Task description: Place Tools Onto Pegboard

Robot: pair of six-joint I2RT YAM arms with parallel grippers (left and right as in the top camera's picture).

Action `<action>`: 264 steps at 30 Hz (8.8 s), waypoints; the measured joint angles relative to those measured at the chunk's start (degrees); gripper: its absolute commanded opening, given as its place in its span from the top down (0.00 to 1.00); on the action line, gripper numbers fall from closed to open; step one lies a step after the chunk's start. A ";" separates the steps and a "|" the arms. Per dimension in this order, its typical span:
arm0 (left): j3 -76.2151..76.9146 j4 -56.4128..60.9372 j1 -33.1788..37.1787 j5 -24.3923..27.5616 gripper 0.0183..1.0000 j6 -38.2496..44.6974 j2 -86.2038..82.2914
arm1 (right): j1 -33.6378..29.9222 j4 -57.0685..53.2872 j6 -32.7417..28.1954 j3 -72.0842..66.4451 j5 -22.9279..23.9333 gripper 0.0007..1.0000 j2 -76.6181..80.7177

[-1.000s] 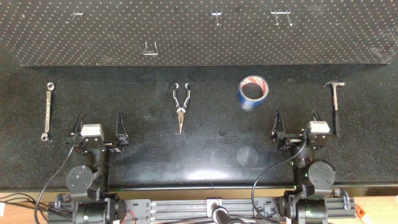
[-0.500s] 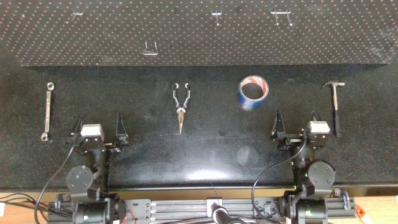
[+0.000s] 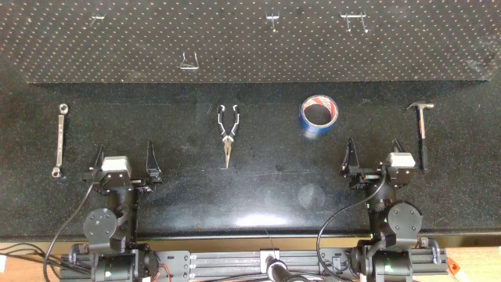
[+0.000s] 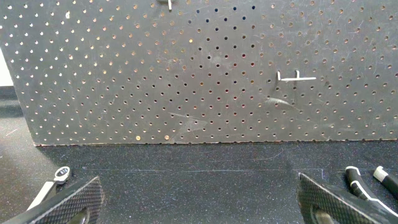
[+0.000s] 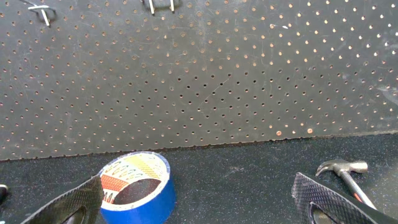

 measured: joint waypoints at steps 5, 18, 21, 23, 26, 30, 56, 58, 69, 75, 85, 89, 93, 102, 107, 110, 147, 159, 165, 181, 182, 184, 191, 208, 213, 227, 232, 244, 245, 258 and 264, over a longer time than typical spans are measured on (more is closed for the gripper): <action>0.00 0.00 0.00 0.00 0.00 0.00 0.00 | 0.00 0.00 0.00 0.00 0.00 0.01 0.00; 7.02 -8.48 0.00 0.04 0.00 0.00 12.76 | 0.00 0.00 0.00 0.00 0.02 0.01 0.00; 22.08 -19.10 0.00 0.00 0.00 0.00 26.18 | 0.00 0.00 0.00 0.02 0.00 0.01 -0.02; 34.21 -30.29 0.00 -0.24 0.00 0.02 33.86 | 0.00 -0.02 0.00 0.02 0.02 0.01 -0.02; 49.83 -41.09 0.00 -1.90 0.00 0.17 42.95 | 0.00 -0.04 0.00 0.04 0.20 0.01 -0.04; 64.54 -54.45 0.09 -6.40 0.00 1.29 49.20 | 0.00 -0.04 0.00 0.04 0.17 0.01 -0.20; 66.58 -57.66 43.30 8.48 0.01 27.43 74.03 | 0.00 -0.04 0.00 0.04 0.20 0.01 -0.22; 66.47 -54.47 43.28 10.91 0.01 27.52 78.12 | 0.00 -0.04 0.00 0.04 0.17 0.01 -0.22; 66.36 -46.77 43.28 13.77 0.01 30.40 93.92 | 0.00 -0.04 0.00 0.04 0.20 0.01 -0.22; 66.34 -41.77 43.30 12.66 0.00 30.38 98.20 | 0.00 -0.04 0.00 0.04 0.20 0.01 -0.22; 66.34 -38.62 43.30 8.28 0.00 30.38 101.57 | 0.00 -0.04 0.00 0.04 0.20 0.01 -0.22; 66.31 -37.94 43.06 6.84 0.00 30.38 103.01 | 0.00 -0.04 0.00 0.04 0.20 0.01 -0.22; 66.34 -37.86 40.83 5.22 0.04 30.38 103.93 | 0.00 -0.04 0.00 0.04 0.20 0.01 -0.22; 66.34 -36.89 38.47 4.50 0.20 30.64 104.52 | 0.00 -0.04 0.00 0.04 0.20 0.01 -0.22; 66.34 -36.65 38.45 4.44 0.42 31.63 105.20 | 0.00 -0.04 0.00 0.04 0.20 0.01 -0.22; 66.34 -36.09 38.47 4.35 0.58 31.91 105.20 | 0.00 -0.04 0.00 0.04 0.20 0.01 -0.22; 66.31 -34.21 38.51 4.20 0.99 24.87 105.33 | 0.00 -0.04 0.00 0.04 0.20 0.01 -0.22; 66.12 -38.75 28.44 10.05 0.99 20.81 81.31 | 0.00 -0.04 0.00 0.04 0.20 0.01 -0.22; 66.10 -39.36 21.99 13.38 0.99 15.61 73.83 | 0.00 -0.04 0.00 0.04 0.20 0.01 -0.22; 49.53 -20.15 18.14 15.10 0.99 11.82 54.53 | 0.00 -0.04 0.00 0.04 0.20 0.01 -0.22; 47.25 -19.34 18.14 15.08 0.99 11.82 54.53 | 0.00 -0.04 0.00 0.04 0.20 0.01 -0.22; 44.09 -18.58 18.14 15.15 0.99 11.82 54.82 | 0.00 -0.04 0.00 0.04 0.20 0.01 -0.22; 42.69 -13.11 17.59 17.22 0.99 11.87 59.71 | 0.00 -0.04 0.00 0.04 0.17 0.01 -0.22; 42.69 -7.74 15.63 16.70 0.99 12.13 60.46 | 0.00 -0.04 0.00 0.04 0.17 0.01 -0.22; 42.69 -4.98 15.63 15.17 0.99 12.28 60.83 | 0.00 -0.04 0.00 0.04 0.20 0.01 -0.22; 42.69 -0.35 16.31 12.39 0.99 11.98 65.26 | 0.00 -0.04 0.00 0.04 0.20 0.01 -0.22; 42.69 -0.22 16.41 13.05 0.99 11.82 65.94 | 0.00 -0.04 0.00 0.04 0.20 0.01 -0.22; 44.63 -0.87 16.41 13.75 0.99 11.82 66.14 | 0.00 -0.04 0.00 0.04 0.20 0.01 -0.22; 44.78 -0.96 16.41 13.75 0.99 11.82 66.14 | 0.00 -0.04 0.00 0.04 0.20 0.01 -0.22; 44.96 -3.50 15.74 15.69 0.99 11.85 66.14 | 0.00 -0.04 0.00 0.04 0.20 0.01 -0.22; 44.96 -3.54 15.74 15.67 0.99 11.85 66.79 | 0.00 -0.04 0.00 0.04 0.17 0.01 -0.22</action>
